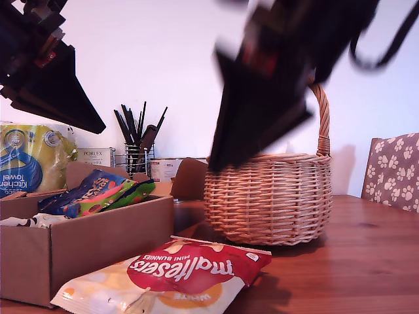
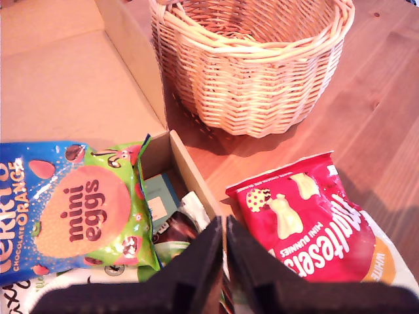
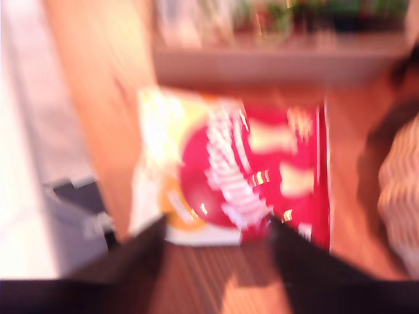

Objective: Move the bags of Easter eggs from the cardboard box on the left into the woven basket on the right side.

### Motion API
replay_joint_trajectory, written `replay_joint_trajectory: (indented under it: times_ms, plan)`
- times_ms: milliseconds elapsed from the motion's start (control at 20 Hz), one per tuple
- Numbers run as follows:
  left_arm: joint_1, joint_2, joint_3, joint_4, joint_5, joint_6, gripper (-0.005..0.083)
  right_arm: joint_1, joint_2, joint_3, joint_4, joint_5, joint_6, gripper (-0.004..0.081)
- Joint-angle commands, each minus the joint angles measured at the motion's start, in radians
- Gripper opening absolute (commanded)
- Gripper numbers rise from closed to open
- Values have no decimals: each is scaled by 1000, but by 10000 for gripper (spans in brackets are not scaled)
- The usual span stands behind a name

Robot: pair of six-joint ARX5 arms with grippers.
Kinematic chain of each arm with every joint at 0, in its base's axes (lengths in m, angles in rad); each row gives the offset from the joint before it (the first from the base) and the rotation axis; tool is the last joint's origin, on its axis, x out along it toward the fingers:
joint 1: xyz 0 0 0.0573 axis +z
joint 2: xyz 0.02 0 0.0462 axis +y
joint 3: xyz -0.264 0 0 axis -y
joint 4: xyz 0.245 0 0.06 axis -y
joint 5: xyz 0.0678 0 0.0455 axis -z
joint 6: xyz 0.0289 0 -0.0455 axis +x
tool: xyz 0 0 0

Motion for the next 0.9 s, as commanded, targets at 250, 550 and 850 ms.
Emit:
replay_joint_trajectory:
  times_ms: [250, 550, 850]
  plan:
    - [0, 10, -5, 0, 2, -4, -22, 7, 165, -7, 175, 30, -33, 700]
    - [-1, 10, -5, 0, 8, -4, -22, -51, 270, -7, 272, 40, -85, 731]
    - [-1, 10, -5, 1, 61, -3, -22, -124, 344, -7, 290, -94, -51, 731]
